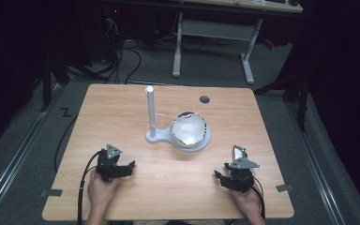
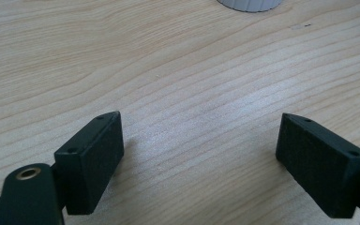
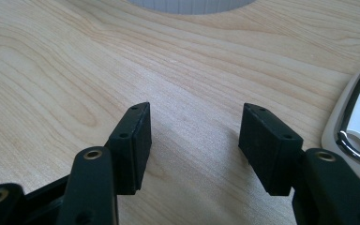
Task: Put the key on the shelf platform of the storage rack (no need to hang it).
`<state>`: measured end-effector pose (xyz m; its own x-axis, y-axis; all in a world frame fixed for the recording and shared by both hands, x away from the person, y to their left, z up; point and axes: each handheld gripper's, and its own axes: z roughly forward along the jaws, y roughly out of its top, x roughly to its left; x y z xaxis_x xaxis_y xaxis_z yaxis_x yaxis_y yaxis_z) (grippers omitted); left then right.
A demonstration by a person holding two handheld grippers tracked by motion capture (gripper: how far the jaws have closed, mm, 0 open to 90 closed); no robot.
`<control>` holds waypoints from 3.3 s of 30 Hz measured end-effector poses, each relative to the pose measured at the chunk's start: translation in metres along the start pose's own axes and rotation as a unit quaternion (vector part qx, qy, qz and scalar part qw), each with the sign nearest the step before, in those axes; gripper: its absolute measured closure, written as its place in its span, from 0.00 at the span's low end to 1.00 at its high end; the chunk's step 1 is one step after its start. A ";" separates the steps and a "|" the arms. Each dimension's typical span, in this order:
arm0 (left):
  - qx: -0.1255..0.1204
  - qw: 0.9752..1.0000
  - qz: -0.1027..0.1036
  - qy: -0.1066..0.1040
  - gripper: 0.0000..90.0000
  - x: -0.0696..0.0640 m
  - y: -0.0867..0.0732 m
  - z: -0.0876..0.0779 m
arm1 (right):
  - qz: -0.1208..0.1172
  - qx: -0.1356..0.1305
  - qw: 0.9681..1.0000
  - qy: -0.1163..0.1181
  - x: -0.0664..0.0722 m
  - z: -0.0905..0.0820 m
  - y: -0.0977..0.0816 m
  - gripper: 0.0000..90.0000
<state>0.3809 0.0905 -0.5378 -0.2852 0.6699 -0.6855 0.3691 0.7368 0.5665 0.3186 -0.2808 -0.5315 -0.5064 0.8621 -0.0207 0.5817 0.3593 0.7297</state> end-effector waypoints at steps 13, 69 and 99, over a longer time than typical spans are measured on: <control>0.002 1.000 0.000 -0.005 0.21 -0.005 -0.008 -0.003 | 0.000 0.000 1.000 0.000 0.000 0.000 0.000 0.49; -0.007 1.000 -0.002 0.002 0.21 -0.009 -0.015 -0.006 | 0.071 -0.050 0.995 -0.040 -0.036 -0.046 0.010 0.61; -0.007 1.000 -0.003 0.003 0.21 -0.009 -0.015 -0.006 | 0.135 0.008 0.988 -0.076 -0.083 -0.021 0.009 0.69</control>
<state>0.3730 0.0740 -0.5371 -0.2923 0.6659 -0.6864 0.3542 0.7421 0.5690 0.3523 -0.3569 -0.5086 -0.2311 0.9704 0.0702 0.6938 0.1138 0.7111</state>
